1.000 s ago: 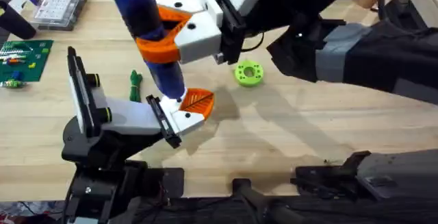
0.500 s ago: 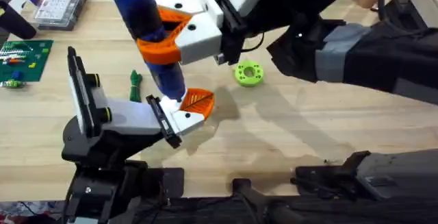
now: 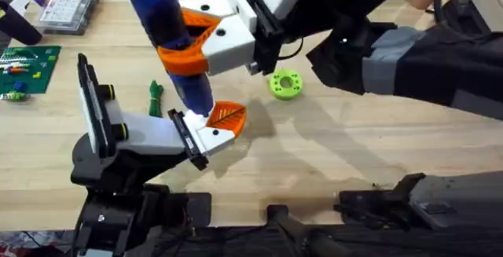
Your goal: Pick up the gripper from the table and insert it into the empty holder that is missing its gripper. Then pick up a screw, insert it into the mounting hole, and use the screwdriver to tighten it. Finally, clean up the table by picking up the vegetable and placing it into the bucket.
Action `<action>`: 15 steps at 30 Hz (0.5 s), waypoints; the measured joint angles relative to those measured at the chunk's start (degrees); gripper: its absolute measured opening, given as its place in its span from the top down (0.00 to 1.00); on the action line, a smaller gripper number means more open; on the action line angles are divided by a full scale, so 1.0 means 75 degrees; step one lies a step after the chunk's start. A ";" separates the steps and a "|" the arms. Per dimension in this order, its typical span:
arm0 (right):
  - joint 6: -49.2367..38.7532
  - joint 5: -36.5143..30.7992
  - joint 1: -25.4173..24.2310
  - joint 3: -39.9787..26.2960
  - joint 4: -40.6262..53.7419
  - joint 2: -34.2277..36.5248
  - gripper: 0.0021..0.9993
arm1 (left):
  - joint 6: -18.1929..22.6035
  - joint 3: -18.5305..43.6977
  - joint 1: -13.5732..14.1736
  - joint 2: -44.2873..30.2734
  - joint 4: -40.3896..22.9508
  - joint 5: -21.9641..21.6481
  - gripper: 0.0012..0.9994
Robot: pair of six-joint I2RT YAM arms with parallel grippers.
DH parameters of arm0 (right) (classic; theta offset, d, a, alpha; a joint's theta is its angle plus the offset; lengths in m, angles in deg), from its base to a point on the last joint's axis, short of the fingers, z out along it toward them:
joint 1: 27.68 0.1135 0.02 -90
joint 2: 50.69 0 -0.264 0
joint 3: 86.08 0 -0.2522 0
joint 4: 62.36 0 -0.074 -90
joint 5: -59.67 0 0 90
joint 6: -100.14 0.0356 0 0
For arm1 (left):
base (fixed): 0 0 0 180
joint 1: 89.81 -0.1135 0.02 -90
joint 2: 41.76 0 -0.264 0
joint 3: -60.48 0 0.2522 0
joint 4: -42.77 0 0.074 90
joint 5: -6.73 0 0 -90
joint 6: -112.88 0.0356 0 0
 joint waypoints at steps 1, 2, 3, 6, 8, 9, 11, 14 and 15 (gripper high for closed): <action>0.0000 0.0001 0.0000 0.0000 0.0001 0.0000 0.96 | 0.0000 0.0000 0.0000 0.0000 0.0000 0.0000 0.98; -0.0001 0.0003 0.0000 0.0000 0.0001 0.0000 0.96 | -0.0001 0.0000 0.0000 0.0000 0.0000 0.0000 0.98; -0.0004 0.0004 0.0000 0.0001 0.0001 0.0000 0.96 | -0.0002 0.0000 0.0000 0.0000 0.0000 0.0000 0.98; -0.0026 0.0008 0.0000 0.0003 0.0001 0.0000 0.96 | -0.0002 0.0000 0.0000 0.0000 0.0000 0.0000 0.98; -0.0029 0.0014 0.0000 0.0007 0.0001 0.0000 0.96 | 0.0000 0.0000 0.0000 0.0000 0.0000 0.0000 0.98; -0.0029 0.0022 0.0000 0.0010 0.0001 0.0000 0.96 | 0.0000 0.0000 0.0000 0.0000 0.0000 0.0000 0.98; -0.0036 0.0028 0.0000 0.0012 0.0001 0.0000 0.96 | -0.0001 0.0000 0.0000 0.0000 0.0000 0.0000 0.98; -0.0052 0.0032 0.0000 0.0012 0.0001 0.0000 0.96 | 0.0000 0.0000 0.0000 0.0001 0.0000 0.0000 0.98; -0.0052 0.0034 0.0000 0.0013 0.0001 0.0000 0.96 | 0.0000 0.0000 0.0000 0.0002 0.0000 0.0000 0.98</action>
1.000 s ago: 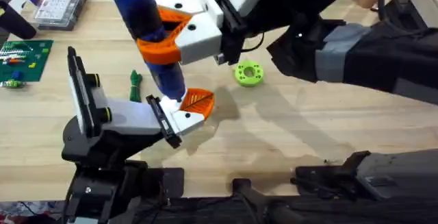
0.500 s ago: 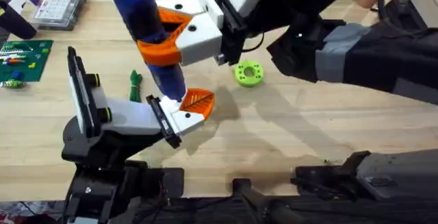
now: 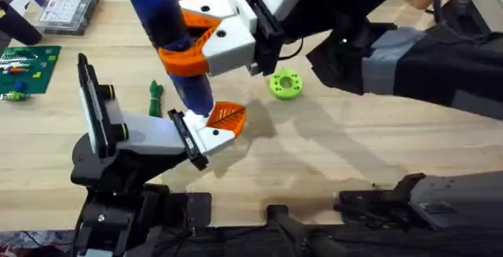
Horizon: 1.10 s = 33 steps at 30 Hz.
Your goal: Pick up the gripper from the table and insert it into the empty holder that is missing its gripper. Then pick up a screw, insert it into the mounting hole, and use the screwdriver to tighten it. Finally, clean up the table by picking up the vegetable and placing it into the bucket.
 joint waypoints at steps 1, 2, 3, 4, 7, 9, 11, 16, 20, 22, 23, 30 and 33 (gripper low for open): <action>0.0000 0.0000 0.0000 0.0002 -0.0002 0.0000 0.96 | 0.0000 0.0000 0.0000 -0.0002 0.0000 0.0000 0.98; 0.0001 0.0000 0.0000 0.0002 -0.0010 0.0000 0.96 | 0.0000 0.0000 0.0000 -0.0002 0.0000 0.0000 0.98; 0.0009 0.0002 0.0000 0.0002 -0.0022 0.0000 0.96 | 0.0000 0.0000 0.0000 -0.0002 0.0000 0.0000 0.98; 0.0027 0.0010 0.0000 0.0002 -0.0032 0.0000 0.96 | 0.0000 0.0000 0.0000 -0.0002 0.0000 0.0000 0.98; 0.0136 0.0062 -0.0037 -0.0032 0.0022 0.0000 0.96 | 0.0000 0.0000 0.0000 -0.0002 0.0000 0.0004 0.98; 0.0204 0.0148 -0.0100 -0.0240 0.0300 0.0007 0.96 | 0.0000 0.0000 0.0000 -0.0002 0.0000 0.0005 0.98; 0.0231 0.0237 -0.0193 -0.0703 0.0780 0.0008 0.96 | 0.0000 0.0000 0.0000 -0.0002 0.0000 0.0001 0.98; -0.0070 0.0254 -0.0396 -0.2224 0.2114 0.0006 0.96 | 0.0000 0.0000 0.0000 -0.0002 0.0000 0.0003 0.98; -0.0533 0.0251 -0.0486 -0.3114 0.3126 0.0006 0.96 | 0.0001 0.0000 0.0000 -0.0002 0.0000 0.0002 0.98; -0.0944 0.0251 -0.0582 -0.3372 0.3744 0.0004 0.96 | 0.0000 0.0000 0.0000 -0.0002 -0.0002 0.0003 0.98; -0.1117 0.0247 -0.0613 -0.3378 0.4057 0.0005 0.96 | 0.0000 0.0000 0.0000 -0.0002 0.0000 0.0002 0.98; -0.2901 -0.0721 -0.0833 -0.3436 0.7571 0.0002 0.96 | 0.0002 0.0000 0.0000 -0.0002 0.0000 0.0003 0.98; -0.4056 -0.2029 -0.0876 -0.3585 0.9823 0.0004 0.96 | -0.0003 0.0000 0.0000 -0.0002 0.0000 0.0000 0.98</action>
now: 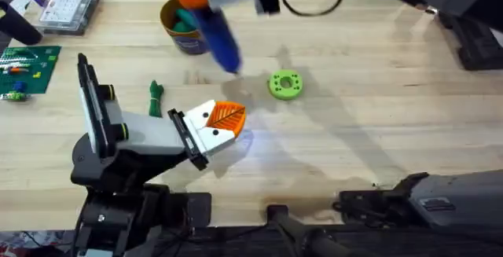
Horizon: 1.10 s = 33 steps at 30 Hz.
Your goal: Pick up the gripper from the table and insert it into the empty holder that is missing its gripper. Then pick up a screw, insert it into the mounting hole, and use the screwdriver to tighten it. Finally, clean up the table by picking up the vegetable and placing it into the bucket.
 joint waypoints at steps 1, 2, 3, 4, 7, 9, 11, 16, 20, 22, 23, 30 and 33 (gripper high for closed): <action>-0.0395 -0.0507 -0.0005 -0.0111 0.0738 0.0002 0.96 | 0.0000 0.0000 0.0000 0.0000 -0.0001 0.0001 0.98; -0.0819 -0.1070 -0.0007 -0.0271 0.1500 0.0005 0.96 | 0.0001 0.0000 0.0000 0.0000 -0.0002 0.0002 0.98; -0.1218 -0.1608 -0.0007 -0.0463 0.2155 0.0011 0.96 | 0.0003 0.0000 0.0000 0.0000 -0.0001 0.0001 0.98; -0.1561 -0.2086 -0.0007 -0.0667 0.2623 0.0011 0.96 | 0.0003 0.0000 0.0000 0.0000 -0.0002 0.0003 0.98; -0.2357 -0.3468 -0.0007 -0.1428 0.3773 0.0016 0.96 | 0.0003 0.0000 0.0000 0.0000 0.0000 0.0003 0.98; -0.2688 -0.4277 -0.0007 -0.1825 0.4288 0.0009 0.96 | 0.0003 0.0000 0.0000 0.0000 0.0000 0.0000 0.98; -0.2911 -0.4926 -0.0007 -0.2007 0.4808 -0.0019 0.96 | 0.0000 0.0000 0.0000 0.0000 0.0000 0.0003 0.98; -0.3419 -0.6251 -0.0017 -0.2029 0.5753 -0.0033 0.96 | 0.0001 0.0000 0.0000 0.0000 0.0000 0.0003 0.98; -0.3777 -0.7315 -0.0227 -0.2029 0.5717 -0.0016 0.96 | 0.0000 0.0000 0.0000 0.0000 0.0000 0.0003 0.98; -0.3915 -0.7715 -0.0503 -0.2029 0.5712 0.0019 0.96 | 0.0000 0.0000 0.0000 0.0000 0.0000 0.0000 0.98; -0.3980 -0.7896 -0.0695 -0.2029 0.5707 0.0067 0.96 | 0.0000 0.0000 0.0000 0.0000 0.0000 0.0000 0.98; -0.4341 -0.8455 -0.1908 -0.2029 0.5739 0.0922 0.97 | 0.0001 0.0000 0.0000 0.0000 0.0000 0.0003 0.98; -0.4454 -0.8534 -0.2118 -0.1954 0.5674 0.1359 0.97 | 0.0000 0.0000 0.0000 0.0000 0.0000 0.0003 0.98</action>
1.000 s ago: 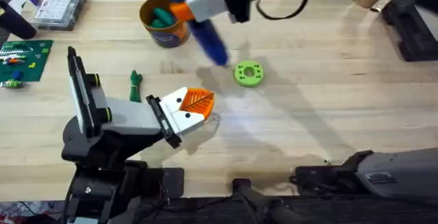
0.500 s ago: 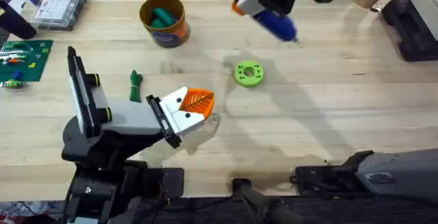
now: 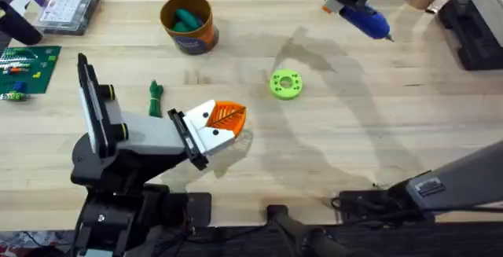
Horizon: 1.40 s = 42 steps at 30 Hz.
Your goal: Pick up the gripper from the table and insert it into the empty holder that is missing its gripper. Then pick up a screw, insert it into the mounting hole, and use the screwdriver to tighten it. Finally, clean up the table by picking up the vegetable and placing it into the bucket.
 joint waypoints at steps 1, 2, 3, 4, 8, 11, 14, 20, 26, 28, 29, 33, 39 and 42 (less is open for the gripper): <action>-0.0058 -0.0010 -0.0026 0.0090 -0.0087 0.0099 0.97 | 0.0000 0.0000 0.0000 0.0000 0.0000 0.0000 0.98; -0.0112 -0.0023 -0.0037 0.0219 -0.0221 0.0170 0.97 | 0.0002 0.0000 0.0000 0.0000 0.0001 -0.0001 0.98; -0.0192 -0.0029 -0.0043 0.0459 -0.0507 0.0222 0.97 | 0.0000 0.0000 0.0000 0.0000 0.0003 -0.0003 0.98; -0.0289 -0.0041 -0.0045 0.0699 -0.0754 0.0260 0.97 | 0.0000 0.0000 0.0000 0.0000 0.0003 0.0000 0.98; -0.0732 -0.0196 -0.0062 0.1848 -0.1886 0.0330 0.97 | 0.0000 0.0000 0.0000 0.0000 0.0002 -0.0001 0.98; -0.1061 -0.0314 -0.0152 0.2609 -0.2623 0.0370 0.97 | 0.0000 0.0000 0.0000 0.0000 0.0000 -0.0006 0.98; -0.1336 -0.0376 -0.0327 0.3117 -0.3205 0.0389 0.97 | 0.0003 0.0000 0.0000 0.0000 0.0003 -0.0006 0.98; -0.1947 -0.0395 -0.0704 0.3338 -0.3501 0.0493 0.97 | 0.0003 0.0000 0.0000 0.0000 0.0003 -0.0009 0.98; -0.2238 -0.0373 -0.0689 0.3338 -0.3310 0.0788 0.97 | 0.0002 0.0000 0.0000 0.0000 0.0003 -0.0009 0.98; -0.2425 -0.0309 -0.0658 0.3338 -0.3058 0.0884 0.97 | 0.0003 0.0000 0.0000 0.0000 0.0003 -0.0009 0.98; -0.2544 -0.0267 -0.0644 0.3338 -0.2907 0.0936 0.97 | 0.0003 0.0000 0.0000 0.0000 0.0003 -0.0009 0.98; -0.2821 -0.0214 -0.0616 0.3349 -0.2744 0.1062 0.97 | 0.0003 0.0000 0.0000 0.0000 0.0003 -0.0009 0.98; -0.2958 -0.0212 -0.0616 0.3349 -0.2750 0.1065 0.95 | 0.0003 0.0000 0.0000 0.0000 0.0003 -0.0009 0.98; -0.2951 -0.0223 -0.0616 0.3332 -0.2811 0.1053 0.65 | 0.0026 0.0000 0.0000 0.0000 0.0003 -0.0018 0.75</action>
